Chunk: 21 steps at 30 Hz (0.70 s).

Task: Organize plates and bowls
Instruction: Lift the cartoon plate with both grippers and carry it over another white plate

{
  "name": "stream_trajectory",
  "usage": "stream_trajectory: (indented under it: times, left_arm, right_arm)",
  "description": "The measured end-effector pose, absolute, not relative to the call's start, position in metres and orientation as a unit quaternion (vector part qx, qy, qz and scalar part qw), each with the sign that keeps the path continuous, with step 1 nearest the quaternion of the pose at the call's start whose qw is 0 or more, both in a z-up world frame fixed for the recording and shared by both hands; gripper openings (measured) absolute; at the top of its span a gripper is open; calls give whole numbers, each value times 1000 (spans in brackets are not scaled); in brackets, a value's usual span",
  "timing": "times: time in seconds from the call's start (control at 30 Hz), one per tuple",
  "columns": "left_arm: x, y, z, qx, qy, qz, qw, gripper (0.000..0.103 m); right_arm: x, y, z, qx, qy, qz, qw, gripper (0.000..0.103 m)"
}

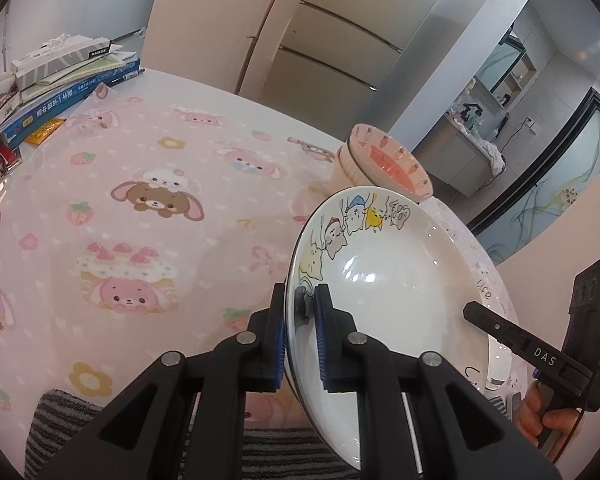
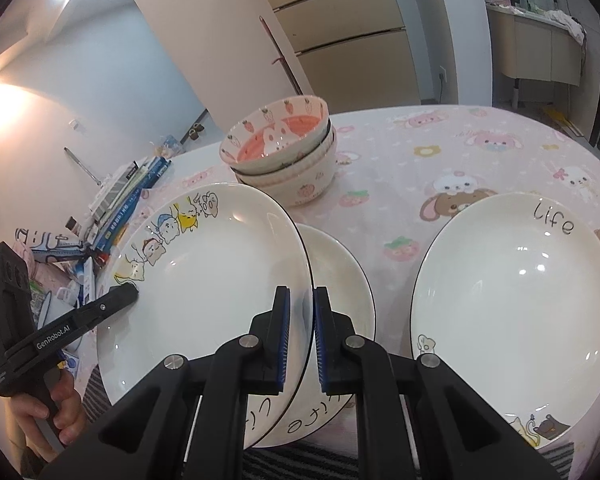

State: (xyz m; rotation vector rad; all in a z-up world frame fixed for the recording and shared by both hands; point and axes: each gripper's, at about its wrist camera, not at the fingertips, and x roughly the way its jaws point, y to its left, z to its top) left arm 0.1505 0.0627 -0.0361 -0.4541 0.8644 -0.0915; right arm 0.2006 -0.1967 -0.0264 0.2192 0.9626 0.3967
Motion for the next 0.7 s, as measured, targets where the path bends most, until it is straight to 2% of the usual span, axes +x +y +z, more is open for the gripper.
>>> stream_trajectory:
  times: [0.7]
  left_arm:
    - [158,59,-65,-178,445,-25,877,11]
  right_arm:
    - [203,-177,-73,38,492,159,855,15]
